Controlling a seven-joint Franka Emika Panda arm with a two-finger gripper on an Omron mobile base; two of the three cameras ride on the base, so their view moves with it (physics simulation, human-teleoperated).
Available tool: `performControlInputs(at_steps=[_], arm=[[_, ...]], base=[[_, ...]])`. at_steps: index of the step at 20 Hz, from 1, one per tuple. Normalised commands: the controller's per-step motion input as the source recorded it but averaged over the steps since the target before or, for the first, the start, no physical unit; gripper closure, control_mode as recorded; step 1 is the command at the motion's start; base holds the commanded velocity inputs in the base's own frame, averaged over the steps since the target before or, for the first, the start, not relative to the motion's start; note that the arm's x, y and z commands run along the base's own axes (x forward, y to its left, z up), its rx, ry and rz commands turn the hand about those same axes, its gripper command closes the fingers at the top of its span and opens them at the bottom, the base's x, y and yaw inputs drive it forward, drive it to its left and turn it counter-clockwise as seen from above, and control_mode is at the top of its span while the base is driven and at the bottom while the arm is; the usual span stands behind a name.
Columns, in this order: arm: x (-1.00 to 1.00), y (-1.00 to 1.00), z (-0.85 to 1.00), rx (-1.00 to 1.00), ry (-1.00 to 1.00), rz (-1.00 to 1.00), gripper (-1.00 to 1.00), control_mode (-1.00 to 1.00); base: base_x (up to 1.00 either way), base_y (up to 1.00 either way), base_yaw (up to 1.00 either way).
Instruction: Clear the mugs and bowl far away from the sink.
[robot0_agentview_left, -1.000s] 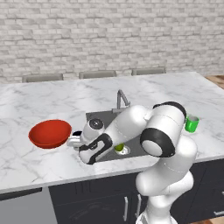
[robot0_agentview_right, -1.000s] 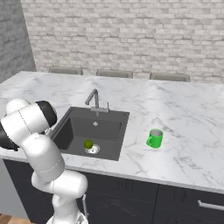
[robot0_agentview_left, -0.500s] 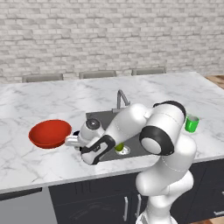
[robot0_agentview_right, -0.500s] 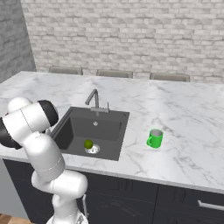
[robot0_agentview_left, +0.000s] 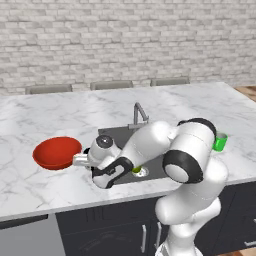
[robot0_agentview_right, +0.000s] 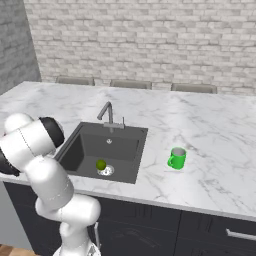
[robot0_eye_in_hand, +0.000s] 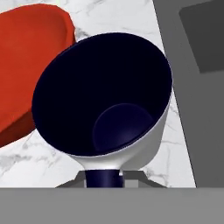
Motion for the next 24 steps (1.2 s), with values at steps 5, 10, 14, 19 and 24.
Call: performControlInputs(at_steps=[5,10,14,19,24], arm=[[-0.25,0.00,0.98,-0.05,-0.02,0.00,1.00,-1.00],[-0.35,-0.05,1.00,-0.02,-0.04,0.00,1.00,-1.00],[-0.19,-0.03,1.00,-0.03,0.00,0.00,1.00,-1.00],[-0.44,-0.42,1.00,0.00,0.00,0.02,1.00,-1.00],[-0.66,-0.75,0.96,0.00,0.00,0.04,1.00,-1.00]], base=[[0.00,0.00,0.00],[0.00,0.00,0.00],[0.00,0.00,0.00],[0.00,0.00,0.00],[0.00,0.00,0.00]])
